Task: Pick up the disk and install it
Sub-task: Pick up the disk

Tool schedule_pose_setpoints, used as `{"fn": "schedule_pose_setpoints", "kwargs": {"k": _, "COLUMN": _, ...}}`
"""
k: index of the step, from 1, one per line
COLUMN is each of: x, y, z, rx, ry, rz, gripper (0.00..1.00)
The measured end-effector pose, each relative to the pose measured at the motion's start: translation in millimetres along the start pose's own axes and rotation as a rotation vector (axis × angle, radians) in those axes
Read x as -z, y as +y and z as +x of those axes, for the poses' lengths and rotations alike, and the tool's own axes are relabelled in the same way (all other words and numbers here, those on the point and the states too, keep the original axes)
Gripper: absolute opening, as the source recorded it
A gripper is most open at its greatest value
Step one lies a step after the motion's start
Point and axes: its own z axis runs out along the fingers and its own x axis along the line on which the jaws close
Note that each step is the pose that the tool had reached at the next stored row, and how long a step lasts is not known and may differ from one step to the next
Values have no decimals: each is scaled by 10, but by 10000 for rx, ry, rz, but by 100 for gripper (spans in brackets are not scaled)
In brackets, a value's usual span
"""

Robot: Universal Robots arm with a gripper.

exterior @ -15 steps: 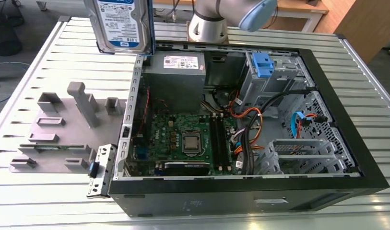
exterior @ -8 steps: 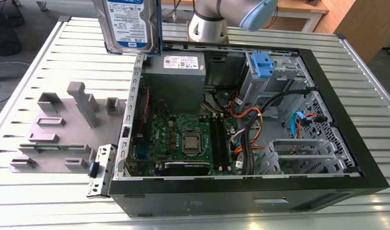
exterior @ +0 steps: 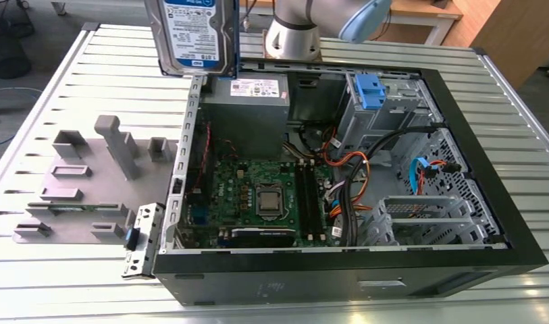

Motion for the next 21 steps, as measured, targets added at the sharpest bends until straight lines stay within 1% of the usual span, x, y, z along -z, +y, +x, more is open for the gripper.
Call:
{"fn": "schedule_pose_setpoints", "kwargs": {"k": 11, "x": 5, "y": -197, "z": -12, "rx": 0, "ry": 0, "rz": 0, "gripper": 35}}
{"fn": "schedule_pose_setpoints", "kwargs": {"k": 15, "x": 7, "y": -287, "z": -18, "rx": 0, "ry": -1, "rz": 1, "gripper": 35}}
{"fn": "schedule_pose_setpoints", "kwargs": {"k": 21, "x": 11, "y": -455, "z": -29, "rx": -1, "ry": 0, "rz": -1, "gripper": 35}}
